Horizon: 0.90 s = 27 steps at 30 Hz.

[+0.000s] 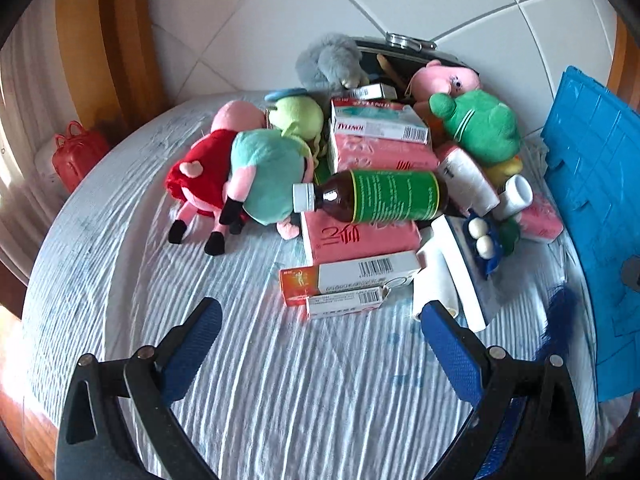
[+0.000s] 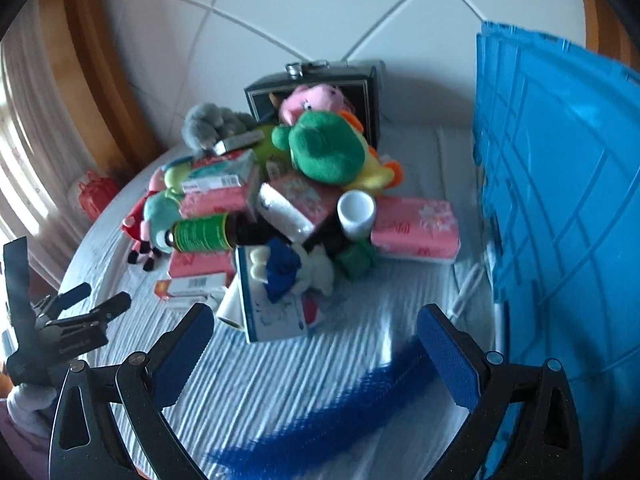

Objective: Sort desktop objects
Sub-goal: 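Grasp a white barcode box with the left tool while the right tool grasps a blue-white tablet box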

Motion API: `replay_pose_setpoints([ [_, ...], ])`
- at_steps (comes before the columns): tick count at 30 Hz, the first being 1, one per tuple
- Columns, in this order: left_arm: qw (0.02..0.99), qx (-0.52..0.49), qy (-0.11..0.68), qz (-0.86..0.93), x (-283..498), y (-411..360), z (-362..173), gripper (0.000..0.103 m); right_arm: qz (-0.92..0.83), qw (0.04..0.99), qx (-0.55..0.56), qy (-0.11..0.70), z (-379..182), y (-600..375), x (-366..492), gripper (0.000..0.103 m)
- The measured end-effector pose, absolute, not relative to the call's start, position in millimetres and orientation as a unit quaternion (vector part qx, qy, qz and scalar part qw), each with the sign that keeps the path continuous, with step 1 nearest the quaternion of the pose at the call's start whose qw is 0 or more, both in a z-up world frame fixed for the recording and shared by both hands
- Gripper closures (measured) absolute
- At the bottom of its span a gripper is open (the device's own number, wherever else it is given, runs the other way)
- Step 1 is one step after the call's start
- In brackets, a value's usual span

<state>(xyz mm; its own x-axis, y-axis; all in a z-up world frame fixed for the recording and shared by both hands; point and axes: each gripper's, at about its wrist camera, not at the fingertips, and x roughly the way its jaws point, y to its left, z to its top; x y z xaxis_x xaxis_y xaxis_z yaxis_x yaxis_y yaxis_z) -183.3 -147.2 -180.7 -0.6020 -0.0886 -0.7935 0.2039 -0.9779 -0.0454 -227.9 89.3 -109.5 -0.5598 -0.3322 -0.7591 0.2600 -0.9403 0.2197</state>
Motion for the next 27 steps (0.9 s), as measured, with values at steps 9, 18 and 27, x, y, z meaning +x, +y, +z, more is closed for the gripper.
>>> replay_pose_setpoints([
  [9, 0.037, 0.496, 0.047, -0.866, -219, -155, -247, 0.014, -0.847, 0.147, 0.511, -0.018, -165, 68, -249, 0.0],
  [18, 0.009, 0.534, 0.022, -0.845, -252, -150, -284, 0.021, -0.829, 0.144, 0.54, -0.009, -195, 55, -270, 0.0],
  [27, 0.044, 0.531, 0.114, -0.838, -217, -165, -284, 0.084, -0.805, 0.206, 0.556, -0.005, -215, 12, -292, 0.0],
])
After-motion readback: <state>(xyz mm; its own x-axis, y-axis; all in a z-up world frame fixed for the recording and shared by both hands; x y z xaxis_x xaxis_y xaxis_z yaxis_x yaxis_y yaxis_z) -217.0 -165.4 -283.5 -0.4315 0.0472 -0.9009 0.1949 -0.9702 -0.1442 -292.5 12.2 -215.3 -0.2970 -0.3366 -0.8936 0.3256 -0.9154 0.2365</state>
